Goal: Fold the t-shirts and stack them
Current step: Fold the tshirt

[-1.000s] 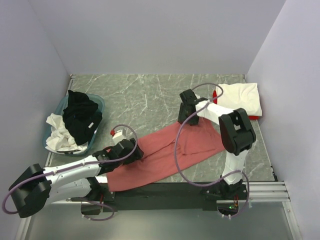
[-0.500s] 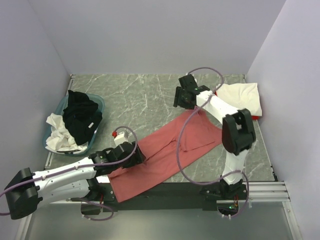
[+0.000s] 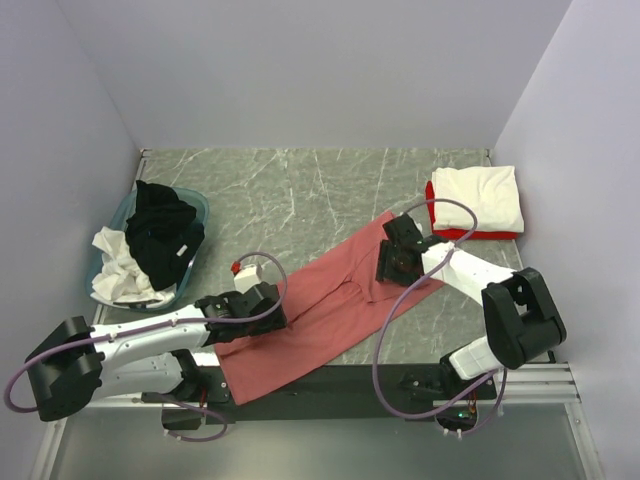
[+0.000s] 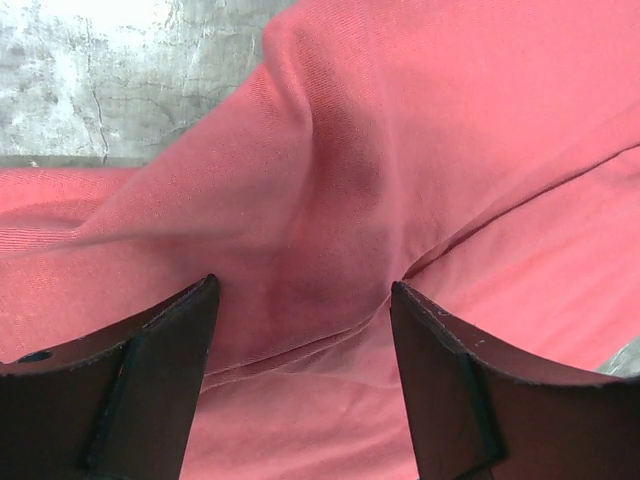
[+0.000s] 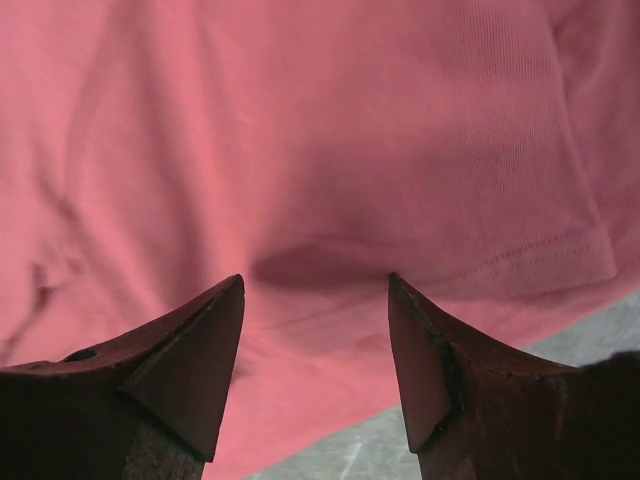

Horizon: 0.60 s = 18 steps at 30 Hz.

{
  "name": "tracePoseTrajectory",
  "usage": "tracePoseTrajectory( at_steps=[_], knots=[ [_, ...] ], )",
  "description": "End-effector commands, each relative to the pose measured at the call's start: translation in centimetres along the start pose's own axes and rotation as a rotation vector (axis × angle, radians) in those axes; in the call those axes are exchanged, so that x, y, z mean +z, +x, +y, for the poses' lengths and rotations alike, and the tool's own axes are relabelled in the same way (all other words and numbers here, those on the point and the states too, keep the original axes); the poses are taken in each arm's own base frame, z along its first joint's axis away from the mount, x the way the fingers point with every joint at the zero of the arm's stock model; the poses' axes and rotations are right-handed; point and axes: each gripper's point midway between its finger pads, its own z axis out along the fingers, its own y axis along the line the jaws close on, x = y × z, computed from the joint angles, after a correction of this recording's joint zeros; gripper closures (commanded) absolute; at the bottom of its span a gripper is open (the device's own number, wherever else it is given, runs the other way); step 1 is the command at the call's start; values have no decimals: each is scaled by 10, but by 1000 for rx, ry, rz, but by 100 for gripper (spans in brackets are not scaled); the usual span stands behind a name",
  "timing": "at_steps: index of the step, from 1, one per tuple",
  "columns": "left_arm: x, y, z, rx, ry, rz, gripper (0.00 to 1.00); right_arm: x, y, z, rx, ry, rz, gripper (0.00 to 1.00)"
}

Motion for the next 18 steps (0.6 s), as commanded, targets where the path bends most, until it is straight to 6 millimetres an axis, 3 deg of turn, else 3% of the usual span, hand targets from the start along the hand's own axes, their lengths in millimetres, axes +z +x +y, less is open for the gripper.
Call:
tracePoseTrajectory(
  at_steps=[1,6,11,16,18],
  knots=[
    [-4,-8,-12,10,33,-23,25,-2,-8,9,26,-44,-57,34],
    [3,7,-5,5,45,17,24,24,0,11,7,-23,11,34],
    [1,17,-13,-17,136,51,25,46,3,21,8,-41,54,34],
    [-3,24,-19,-13,219,68,25,62,-17,41,3,-64,75,34],
    [-4,28,-25,-18,266,87,25,65,-36,55,4,-85,54,34]
  ],
)
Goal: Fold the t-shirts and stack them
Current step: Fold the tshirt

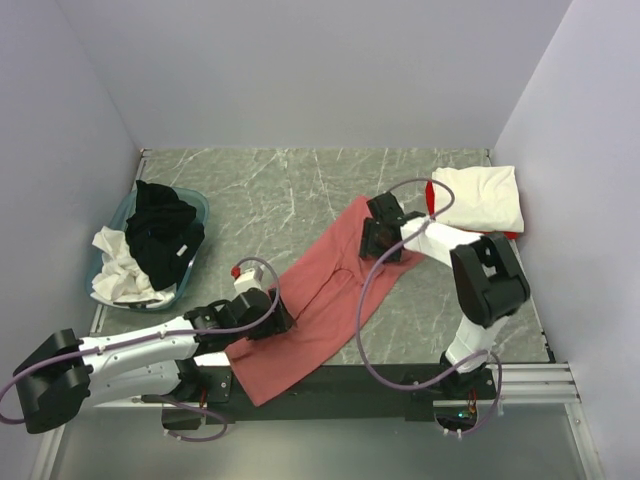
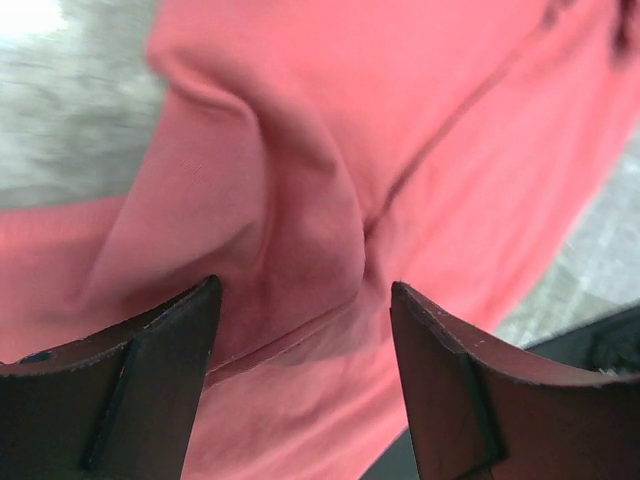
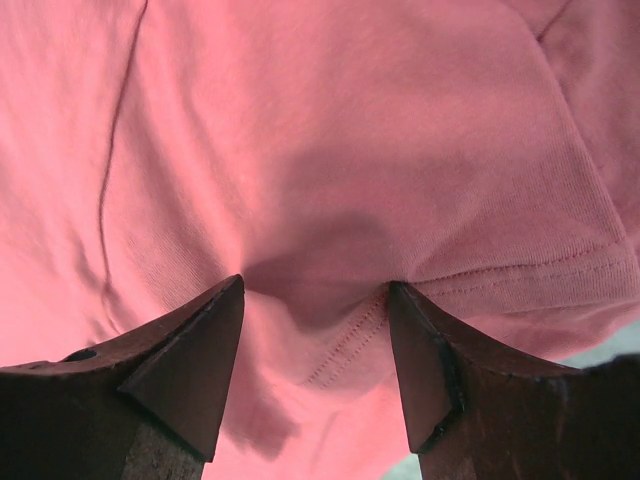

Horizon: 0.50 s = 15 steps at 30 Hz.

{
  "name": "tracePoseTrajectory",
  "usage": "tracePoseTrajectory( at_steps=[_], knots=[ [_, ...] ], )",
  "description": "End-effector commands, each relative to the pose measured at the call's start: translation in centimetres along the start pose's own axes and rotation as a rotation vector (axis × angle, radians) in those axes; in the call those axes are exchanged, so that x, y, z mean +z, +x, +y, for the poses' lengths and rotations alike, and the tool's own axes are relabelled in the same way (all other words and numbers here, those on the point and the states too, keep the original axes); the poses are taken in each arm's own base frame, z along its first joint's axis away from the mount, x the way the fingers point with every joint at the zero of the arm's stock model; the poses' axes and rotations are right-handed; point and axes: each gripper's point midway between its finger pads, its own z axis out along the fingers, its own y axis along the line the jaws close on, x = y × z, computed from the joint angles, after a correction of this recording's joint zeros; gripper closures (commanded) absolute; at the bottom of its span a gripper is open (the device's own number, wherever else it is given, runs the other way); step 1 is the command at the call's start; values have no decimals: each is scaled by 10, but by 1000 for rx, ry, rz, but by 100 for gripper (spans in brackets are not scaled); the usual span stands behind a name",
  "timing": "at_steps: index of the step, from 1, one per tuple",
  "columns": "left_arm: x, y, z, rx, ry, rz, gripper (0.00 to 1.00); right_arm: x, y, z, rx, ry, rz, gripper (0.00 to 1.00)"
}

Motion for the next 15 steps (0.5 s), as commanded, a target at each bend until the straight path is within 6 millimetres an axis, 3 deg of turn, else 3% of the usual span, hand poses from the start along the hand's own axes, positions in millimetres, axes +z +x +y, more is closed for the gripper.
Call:
tracePoseTrajectory(
  at_steps=[1,5,7,8,10,11,13,14,15],
  knots=[
    [0,21,-7,13,85,85,25,25,-1,20,-2,-51,56,34],
    [3,28,-16,-14,141,109,25,31,-40,53,-26,-110,43,34],
    [5,31,-19,-32,157,115,25,45,-40,59,-31,-111,79,34],
    [6,29,-26,-46,183,106,25,44,-54,69,-25,-137,60,34],
    [6,31,-38,-65,229,108,26,50,-56,83,-21,-184,84,34],
    [7,32,-42,-67,241,109,25,47,-69,93,-20,-212,62,34],
    [9,37,-52,-46,250,120,26,53,-73,101,-21,-232,81,34],
    [10,38,-54,-33,241,122,26,54,-84,109,-24,-246,67,34],
    [7,37,-67,-16,258,122,26,53,-88,112,-31,-249,63,34]
  ],
)
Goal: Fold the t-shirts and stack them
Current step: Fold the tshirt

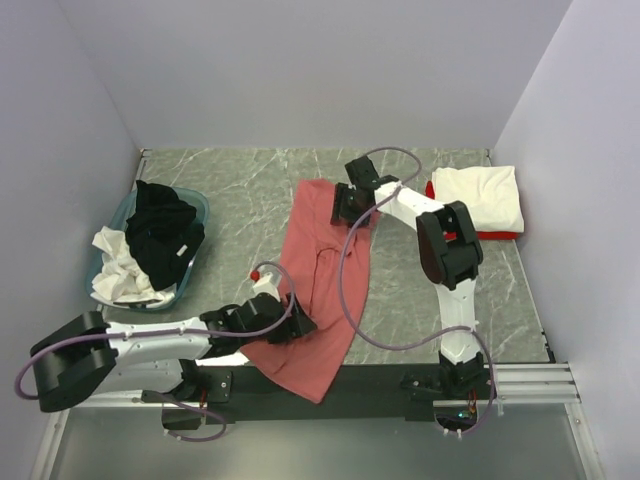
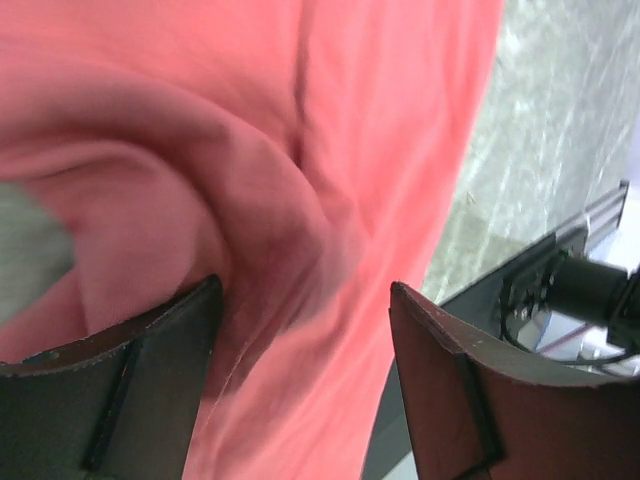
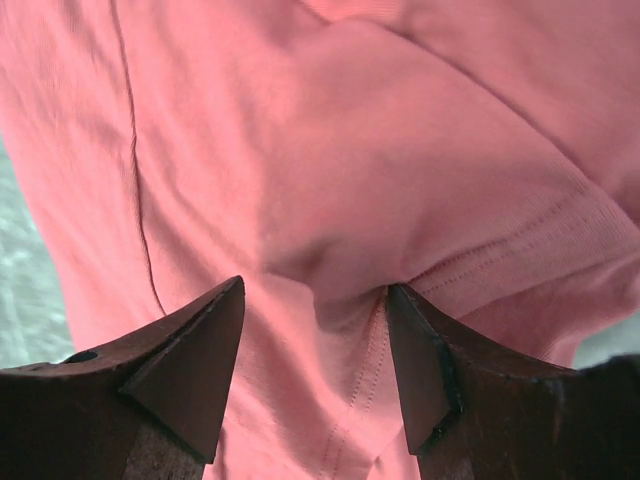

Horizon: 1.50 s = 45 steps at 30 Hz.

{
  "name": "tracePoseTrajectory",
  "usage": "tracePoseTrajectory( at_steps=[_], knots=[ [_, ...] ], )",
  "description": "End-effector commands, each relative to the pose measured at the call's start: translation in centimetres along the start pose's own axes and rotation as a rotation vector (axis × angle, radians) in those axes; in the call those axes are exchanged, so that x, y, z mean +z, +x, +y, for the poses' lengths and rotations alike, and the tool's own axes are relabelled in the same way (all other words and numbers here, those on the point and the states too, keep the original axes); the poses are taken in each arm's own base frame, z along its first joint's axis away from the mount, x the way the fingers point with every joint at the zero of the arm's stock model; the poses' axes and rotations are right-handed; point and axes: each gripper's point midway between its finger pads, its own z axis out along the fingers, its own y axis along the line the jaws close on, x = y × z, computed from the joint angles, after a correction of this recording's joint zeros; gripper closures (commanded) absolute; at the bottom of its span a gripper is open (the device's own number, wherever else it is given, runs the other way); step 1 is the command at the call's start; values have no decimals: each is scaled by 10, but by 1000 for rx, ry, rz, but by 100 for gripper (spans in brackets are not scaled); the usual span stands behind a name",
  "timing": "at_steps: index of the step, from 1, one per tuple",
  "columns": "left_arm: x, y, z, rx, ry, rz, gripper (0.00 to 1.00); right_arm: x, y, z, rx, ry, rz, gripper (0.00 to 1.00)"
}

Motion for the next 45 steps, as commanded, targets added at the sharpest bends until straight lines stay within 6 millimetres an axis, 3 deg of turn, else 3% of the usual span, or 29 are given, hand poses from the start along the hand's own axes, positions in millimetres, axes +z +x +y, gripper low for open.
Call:
tracePoseTrajectory(
  at_steps=[1,4,6,10,14,17,19,22,27,29,31,32,33,35,36,45],
  knots=[
    [7,14,-13,40,-10,48,26,11,-1,14,-20,-46,53,34],
    [10,17,-35,70,26,58,25,-2,-18,21,-42,-63,-3,34],
    [9,12,-50,70,54,48,25,-23,-25,25,-56,-82,-43,34],
    [1,-2,-61,87,47,8,25,-62,-27,24,-89,-86,-107,33],
    [-12,-22,-55,115,-27,-69,23,-94,-5,11,-107,-52,-132,33],
    [-19,-46,-59,143,-73,-135,21,-99,19,0,-119,-26,-114,33],
    [-16,-60,-50,168,-135,-156,21,-100,29,-2,-117,-14,-117,33],
    [-10,-84,-54,197,-167,-193,21,-96,48,-8,-106,-8,-101,33],
    [17,-127,-49,227,-216,-232,21,-83,58,-6,-106,1,-76,33],
    [25,-147,-58,228,-199,-271,21,-76,59,-3,-108,5,-72,33],
    [40,-154,-55,255,-213,-266,21,-72,54,-2,-101,12,-78,33],
    [45,-161,-64,256,-186,-275,21,-65,56,-5,-100,26,-63,33],
    [56,-165,-53,262,-220,-261,21,-63,56,-5,-97,30,-57,34],
    [66,-174,-55,263,-221,-262,21,-54,56,-11,-92,69,-46,33],
    [76,-175,-47,265,-234,-247,21,-52,57,-12,-89,76,-39,33],
    [116,-190,-24,241,-243,-204,21,-26,55,-13,-80,108,0,33]
  ],
)
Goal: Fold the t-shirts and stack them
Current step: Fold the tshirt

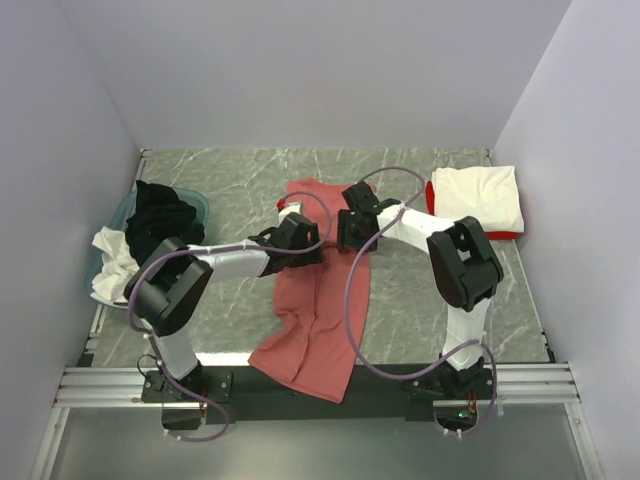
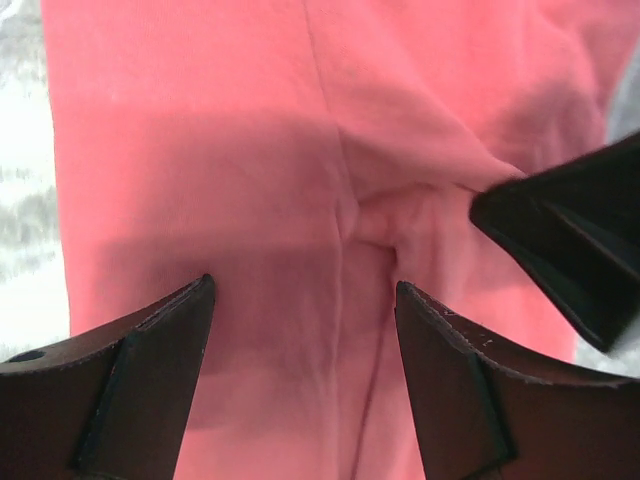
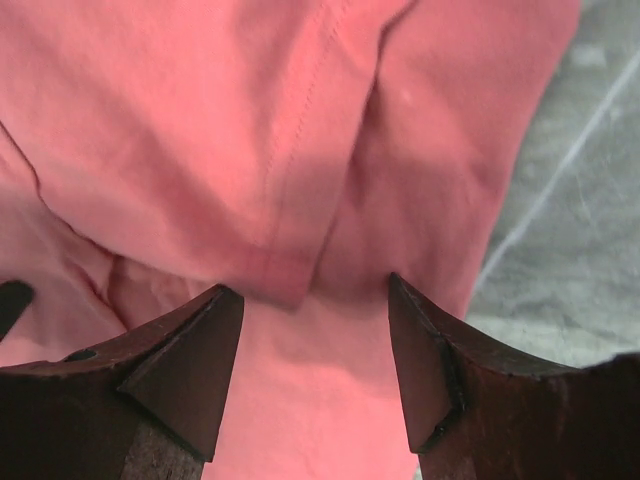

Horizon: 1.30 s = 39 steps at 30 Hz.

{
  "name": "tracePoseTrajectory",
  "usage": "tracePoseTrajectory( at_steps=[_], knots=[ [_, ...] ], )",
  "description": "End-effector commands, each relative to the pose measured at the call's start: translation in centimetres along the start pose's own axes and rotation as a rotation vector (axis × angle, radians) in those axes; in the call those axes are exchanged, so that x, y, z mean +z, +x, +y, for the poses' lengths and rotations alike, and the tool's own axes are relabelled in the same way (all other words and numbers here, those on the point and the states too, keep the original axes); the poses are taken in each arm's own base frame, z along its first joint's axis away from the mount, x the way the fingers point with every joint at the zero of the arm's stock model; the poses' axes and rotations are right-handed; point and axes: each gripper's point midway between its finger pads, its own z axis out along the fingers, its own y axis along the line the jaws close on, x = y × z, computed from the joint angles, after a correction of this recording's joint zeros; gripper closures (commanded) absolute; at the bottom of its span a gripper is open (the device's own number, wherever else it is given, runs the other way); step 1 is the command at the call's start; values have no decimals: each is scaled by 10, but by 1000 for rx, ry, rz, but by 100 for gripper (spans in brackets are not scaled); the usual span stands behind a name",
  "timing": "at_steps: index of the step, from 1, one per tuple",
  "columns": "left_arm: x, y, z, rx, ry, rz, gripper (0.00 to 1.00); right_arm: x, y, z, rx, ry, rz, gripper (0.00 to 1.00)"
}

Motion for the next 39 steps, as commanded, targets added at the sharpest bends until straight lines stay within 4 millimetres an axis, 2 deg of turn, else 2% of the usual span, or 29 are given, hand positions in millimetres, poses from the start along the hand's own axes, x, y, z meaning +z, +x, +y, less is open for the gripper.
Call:
tracePoseTrajectory(
  at_steps=[1,5,6,10,13,20,21,22,26,28,31,33,37,38,39],
  knots=[
    [11,-23,-18,4,80,-35,21,9,-14,8,4,2,-18,33],
    [32,-26,-7,-12,58,-11,22,17,-25,14,6,-9,-11,33],
    [35,-26,-6,-14,58,-8,22,16,-34,18,7,-18,-21,33],
    [50,-34,-5,-31,63,3,22,29,-45,19,16,-27,-2,33],
    [63,-36,5,-43,35,23,22,34,-59,19,23,-34,-5,33],
    [87,-65,24,-109,20,21,22,46,-91,12,46,-42,-8,33],
    [89,-67,23,-112,28,23,22,42,-103,12,58,-57,-25,33],
    [91,-76,20,-113,40,9,22,47,-104,10,63,-58,-17,33],
    [106,-84,27,-125,25,23,22,53,-123,8,75,-77,-14,33],
    [109,-91,23,-136,45,27,22,58,-132,9,78,-83,-15,33],
    [115,-91,23,-153,47,36,22,63,-141,11,87,-96,-16,33],
    [116,-90,23,-161,49,36,22,67,-148,6,107,-103,-23,33],
    [113,-96,20,-159,57,17,22,57,-156,9,89,-138,-62,33],
    [108,-103,16,-152,75,0,22,51,-158,11,73,-153,-78,33],
    [104,-107,12,-148,89,-11,22,37,-164,15,60,-178,-120,33]
  ],
)
